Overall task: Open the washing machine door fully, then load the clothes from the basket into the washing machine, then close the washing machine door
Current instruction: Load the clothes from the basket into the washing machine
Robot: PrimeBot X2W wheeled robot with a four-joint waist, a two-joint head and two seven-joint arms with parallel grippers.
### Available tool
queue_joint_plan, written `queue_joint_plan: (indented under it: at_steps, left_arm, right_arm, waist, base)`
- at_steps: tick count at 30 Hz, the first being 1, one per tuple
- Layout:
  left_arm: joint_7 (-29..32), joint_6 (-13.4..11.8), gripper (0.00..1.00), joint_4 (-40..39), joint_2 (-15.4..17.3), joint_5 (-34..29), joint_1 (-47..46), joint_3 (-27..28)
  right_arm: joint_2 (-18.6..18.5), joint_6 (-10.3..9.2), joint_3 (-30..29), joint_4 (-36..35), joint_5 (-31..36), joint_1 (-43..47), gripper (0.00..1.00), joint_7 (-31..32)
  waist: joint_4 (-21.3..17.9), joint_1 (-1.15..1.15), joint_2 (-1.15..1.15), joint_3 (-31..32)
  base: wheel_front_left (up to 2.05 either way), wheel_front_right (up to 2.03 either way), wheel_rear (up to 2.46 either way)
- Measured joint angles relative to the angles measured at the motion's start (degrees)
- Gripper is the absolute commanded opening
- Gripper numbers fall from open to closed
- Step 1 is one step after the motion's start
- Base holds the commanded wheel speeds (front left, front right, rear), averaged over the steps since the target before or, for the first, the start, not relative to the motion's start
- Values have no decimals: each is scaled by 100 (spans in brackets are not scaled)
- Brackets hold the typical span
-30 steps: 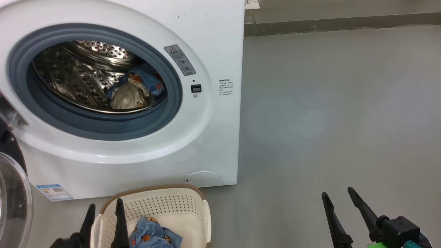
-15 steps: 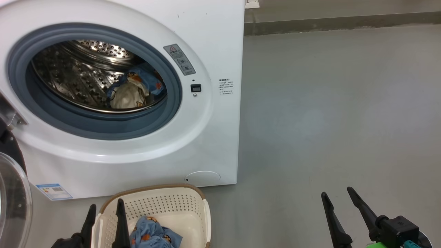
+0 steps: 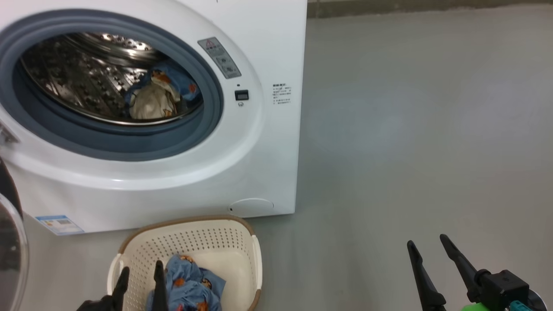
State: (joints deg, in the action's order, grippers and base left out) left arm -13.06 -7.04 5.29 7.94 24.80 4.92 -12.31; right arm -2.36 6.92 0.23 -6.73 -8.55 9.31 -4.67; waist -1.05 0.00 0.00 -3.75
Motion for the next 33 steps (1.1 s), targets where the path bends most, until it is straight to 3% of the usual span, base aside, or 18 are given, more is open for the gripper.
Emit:
queue_joint_plan:
  at_steps: [10, 20, 33]
  left_arm:
    - [156, 275, 100, 935, 24, -41, -610, -234]
    - [203, 641, 100, 2636, 70, 41, -1636, -232]
    - [754, 1035, 100, 4731, 553, 63, -3352, -255]
  right_arm:
    - [1, 0, -92, -91, 192, -164, 100, 7]
    - [0, 0, -89, -124, 193, -504, 100, -64]
    - [-1, 0, -35, -12, 70, -998, 100, -405]
  waist:
    - [-33, 0, 0, -699]
    - [-153, 0, 0, -1562]
    - [-609, 0, 0, -2678]
  base:
    - [0, 0, 0]
    - [0, 0, 0]
    - [0, 0, 0]
